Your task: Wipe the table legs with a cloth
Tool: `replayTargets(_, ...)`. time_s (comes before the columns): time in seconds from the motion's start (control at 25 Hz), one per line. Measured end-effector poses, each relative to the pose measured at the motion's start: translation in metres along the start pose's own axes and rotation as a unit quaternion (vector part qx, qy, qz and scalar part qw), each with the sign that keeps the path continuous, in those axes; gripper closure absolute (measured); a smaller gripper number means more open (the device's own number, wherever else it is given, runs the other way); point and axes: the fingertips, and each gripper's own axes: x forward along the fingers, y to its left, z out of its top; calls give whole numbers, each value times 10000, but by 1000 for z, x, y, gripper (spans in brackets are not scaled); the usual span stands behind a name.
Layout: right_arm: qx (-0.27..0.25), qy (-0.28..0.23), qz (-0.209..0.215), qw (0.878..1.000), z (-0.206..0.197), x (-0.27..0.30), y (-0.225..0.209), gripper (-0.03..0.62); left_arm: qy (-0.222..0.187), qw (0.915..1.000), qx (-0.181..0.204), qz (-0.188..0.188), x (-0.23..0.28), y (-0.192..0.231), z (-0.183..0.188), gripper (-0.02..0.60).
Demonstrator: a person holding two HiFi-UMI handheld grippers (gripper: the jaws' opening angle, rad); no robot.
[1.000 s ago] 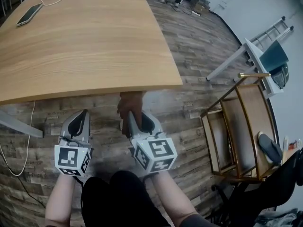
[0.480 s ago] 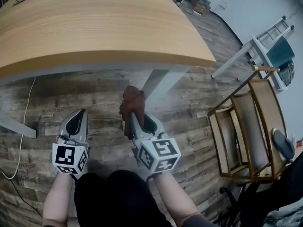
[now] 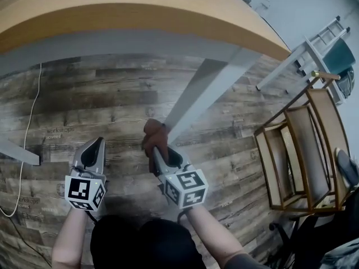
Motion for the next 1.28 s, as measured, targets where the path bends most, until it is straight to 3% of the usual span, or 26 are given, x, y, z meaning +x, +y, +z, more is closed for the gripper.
replayTargets(0.32, 210, 269, -104, 9994, -64, 27, -18, 530, 66, 9999, -60, 117, 7, 15, -50, 561)
replayTargets(0.76, 457, 958, -215, 9941, -157, 68, -51, 530, 626, 9980, -81, 67, 8, 10, -124, 561)
replayTargets(1.12, 832, 1665, -313, 9820, -224, 76, -64, 530, 1032, 9942, 54, -294, 18, -13, -157, 561)
replayTargets(1.28, 738, 1736, -25, 9820, -225, 75, -52, 530, 1015, 9944, 67, -278, 20, -11, -152, 561)
